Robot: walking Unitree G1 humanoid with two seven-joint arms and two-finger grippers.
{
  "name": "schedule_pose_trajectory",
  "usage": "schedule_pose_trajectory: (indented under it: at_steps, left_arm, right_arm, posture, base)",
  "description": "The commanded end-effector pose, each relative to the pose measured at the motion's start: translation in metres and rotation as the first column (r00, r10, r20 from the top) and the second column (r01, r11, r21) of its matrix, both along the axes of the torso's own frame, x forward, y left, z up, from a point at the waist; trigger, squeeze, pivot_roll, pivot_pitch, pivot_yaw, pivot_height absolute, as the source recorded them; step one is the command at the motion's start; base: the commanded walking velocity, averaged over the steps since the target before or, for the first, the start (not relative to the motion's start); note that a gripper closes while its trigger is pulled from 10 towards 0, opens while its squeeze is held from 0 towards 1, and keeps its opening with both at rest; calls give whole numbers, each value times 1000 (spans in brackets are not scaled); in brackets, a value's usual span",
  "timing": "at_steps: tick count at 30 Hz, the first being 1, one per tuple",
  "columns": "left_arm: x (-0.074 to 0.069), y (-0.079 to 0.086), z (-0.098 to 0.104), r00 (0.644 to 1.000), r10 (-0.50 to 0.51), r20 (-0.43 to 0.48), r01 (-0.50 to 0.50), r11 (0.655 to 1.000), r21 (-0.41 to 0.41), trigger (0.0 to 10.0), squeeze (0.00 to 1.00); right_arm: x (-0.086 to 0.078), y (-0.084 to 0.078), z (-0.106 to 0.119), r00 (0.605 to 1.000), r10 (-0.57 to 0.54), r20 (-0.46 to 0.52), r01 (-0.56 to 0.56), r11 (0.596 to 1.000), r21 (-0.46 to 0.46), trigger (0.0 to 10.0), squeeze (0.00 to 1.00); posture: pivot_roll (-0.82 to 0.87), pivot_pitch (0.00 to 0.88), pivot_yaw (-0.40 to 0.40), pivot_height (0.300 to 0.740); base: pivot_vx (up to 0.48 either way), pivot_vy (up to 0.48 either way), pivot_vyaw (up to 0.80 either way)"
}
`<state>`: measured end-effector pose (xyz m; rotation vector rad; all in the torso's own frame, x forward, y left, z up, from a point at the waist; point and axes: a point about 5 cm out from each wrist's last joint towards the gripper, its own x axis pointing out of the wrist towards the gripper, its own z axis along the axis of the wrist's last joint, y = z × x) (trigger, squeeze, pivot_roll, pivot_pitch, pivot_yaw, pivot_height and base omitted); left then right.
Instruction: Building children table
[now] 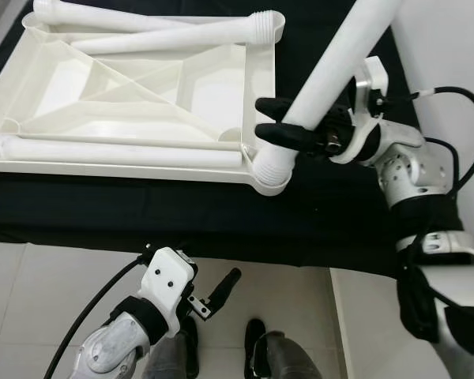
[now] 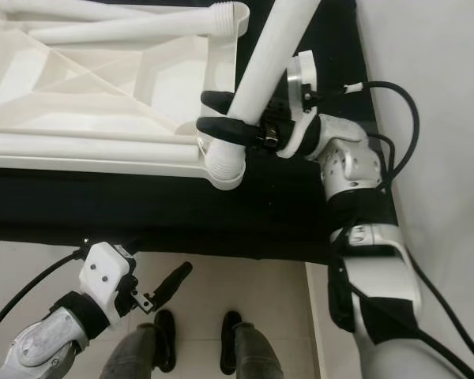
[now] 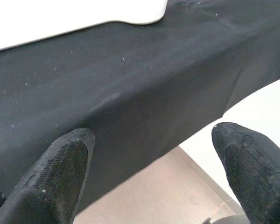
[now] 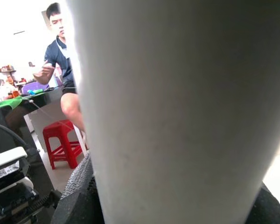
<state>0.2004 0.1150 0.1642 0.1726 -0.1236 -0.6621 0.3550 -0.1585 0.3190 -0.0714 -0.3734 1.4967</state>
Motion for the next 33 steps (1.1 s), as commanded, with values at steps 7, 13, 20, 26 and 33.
schedule_pose_trajectory:
  at_steps: [7, 13, 20, 26, 33]
  left_arm:
    - [-8, 4, -3, 1000, 1, -30, 0, 1000, 10, 10000, 0]
    - [-9, 0, -3, 1000, 0, -31, 0, 1000, 8, 10000, 0]
    - [-10, -1, -3, 1000, -6, -27, 6, 1000, 7, 10000, 0]
    - [-10, 0, -2, 1000, -8, -27, 8, 1000, 3, 10000, 0]
    - [-6, 0, 0, 1000, -10, -21, 10, 1000, 2, 10000, 0]
  right_arm:
    - [-5, 13, -6, 996, 86, 7, -85, 995, -56, 10000, 0]
    - [-2, 23, -15, 996, 91, 3, -90, 990, -107, 10000, 0]
    - [6, 24, -24, 1000, 27, 8, -23, 960, -280, 10000, 0]
    - [6, 26, -30, 999, 27, 34, -11, 916, -402, 10000, 0]
    - [3, 33, -36, 990, 100, 96, -28, 822, -569, 10000, 0]
  posture:
    - [93, 481, -20, 740]
    - [95, 470, -28, 740]
    - [91, 473, -35, 740]
    - [87, 476, -32, 740]
    - [83, 487, -29, 740]
  base:
    - [0, 0, 0]
    - [0, 0, 0]
    - [0, 0, 0]
    - [0, 0, 0]
    - [0, 0, 0]
